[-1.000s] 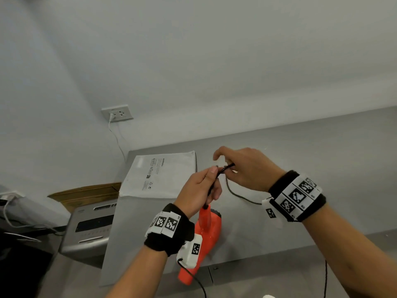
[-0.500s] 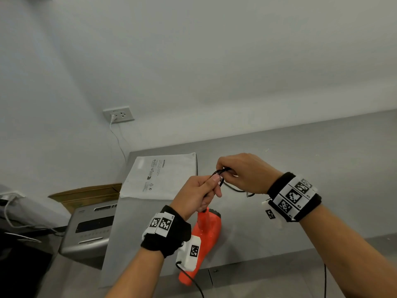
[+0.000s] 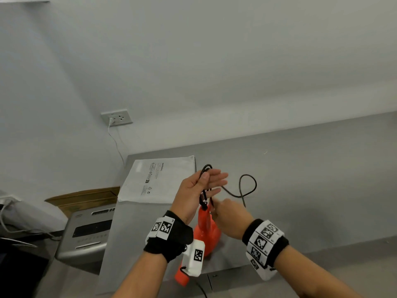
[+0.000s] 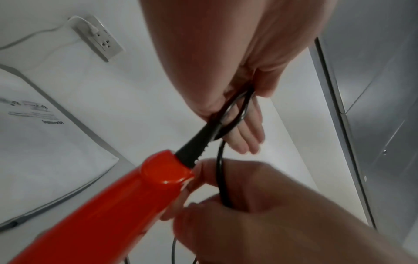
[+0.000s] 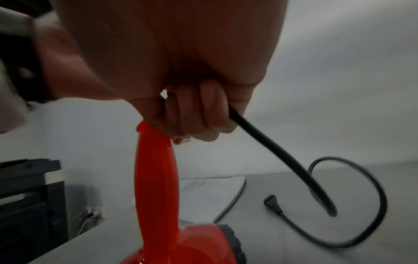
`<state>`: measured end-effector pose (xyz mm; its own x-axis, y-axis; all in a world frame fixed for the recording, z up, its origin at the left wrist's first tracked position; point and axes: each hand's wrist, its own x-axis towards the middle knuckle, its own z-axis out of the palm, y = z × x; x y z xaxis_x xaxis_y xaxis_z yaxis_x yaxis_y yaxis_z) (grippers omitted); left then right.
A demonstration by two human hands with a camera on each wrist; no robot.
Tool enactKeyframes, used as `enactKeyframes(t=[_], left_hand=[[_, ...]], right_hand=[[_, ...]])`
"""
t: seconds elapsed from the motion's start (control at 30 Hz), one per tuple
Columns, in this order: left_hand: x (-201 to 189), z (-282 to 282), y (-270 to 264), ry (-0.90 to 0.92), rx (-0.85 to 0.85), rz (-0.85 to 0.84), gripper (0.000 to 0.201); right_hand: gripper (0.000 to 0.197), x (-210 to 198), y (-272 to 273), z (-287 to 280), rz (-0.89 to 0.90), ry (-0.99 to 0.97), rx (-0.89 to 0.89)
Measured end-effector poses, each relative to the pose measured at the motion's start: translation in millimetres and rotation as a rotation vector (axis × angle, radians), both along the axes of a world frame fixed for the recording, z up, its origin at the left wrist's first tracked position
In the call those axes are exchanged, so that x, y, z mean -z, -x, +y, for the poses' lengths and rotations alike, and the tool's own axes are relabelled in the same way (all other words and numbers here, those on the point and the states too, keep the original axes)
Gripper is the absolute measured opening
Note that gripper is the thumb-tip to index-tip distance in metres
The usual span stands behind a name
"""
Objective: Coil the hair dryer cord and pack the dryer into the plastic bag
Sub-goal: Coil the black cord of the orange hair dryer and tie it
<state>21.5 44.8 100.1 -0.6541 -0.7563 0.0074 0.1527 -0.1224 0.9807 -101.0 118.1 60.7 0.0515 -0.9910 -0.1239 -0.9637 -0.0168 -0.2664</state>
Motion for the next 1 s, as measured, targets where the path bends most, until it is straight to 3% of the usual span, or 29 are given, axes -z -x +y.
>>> enactKeyframes(t=[0.1,0.2,0.27,0.37,0.43,0.57,0.7,0.87,1.0], left_hand=[[3.5,-4.0,-0.4,0.017,-0.075,-0.056,0.035],[6.6,-8.6,-3.7,0.241,-0.121,-0.295,0.037],[4.3,-8.0,-5.0,0.350,-0.112,-0.421,0.037],[-3.8,2.4,-1.5,0.289,-0.014,-0.359,0.028],[-5.9,7.7,1.5,0.303,-0.012,-0.370,0.026],[-3.0,10.4,5.3,0.238,0.004,-0.316,0.038],[-9.4,10.6,2.2,0.148,0.046,-0.321,0.043],[-11.5,7.0,-7.8,0.210,0.151,-0.388,0.050],[-11.6,3.4,-11.8,0.215,0.154,-0.384,0.056]], right_hand=[[0.018,-18.0,1.1,9.0,0.042,0.003,-0.094],[0.003,-47.6,15.6,10.5,0.138,0.259,-0.201],[0.015,-66.4,28.2,6.8,0.112,0.378,-0.126],[0.043,-87.7,45.5,-3.8,0.026,0.432,0.001],[0.051,-91.1,52.8,-11.9,0.020,0.365,-0.042],[0.022,-85.2,59.3,-23.0,-0.017,0.224,-0.129],[0.025,-77.5,61.5,-22.6,-0.016,0.331,-0.156],[0.030,-65.7,50.9,-23.1,-0.040,0.449,-0.153],[0.022,-59.4,43.8,-20.9,-0.153,0.502,-0.102]])
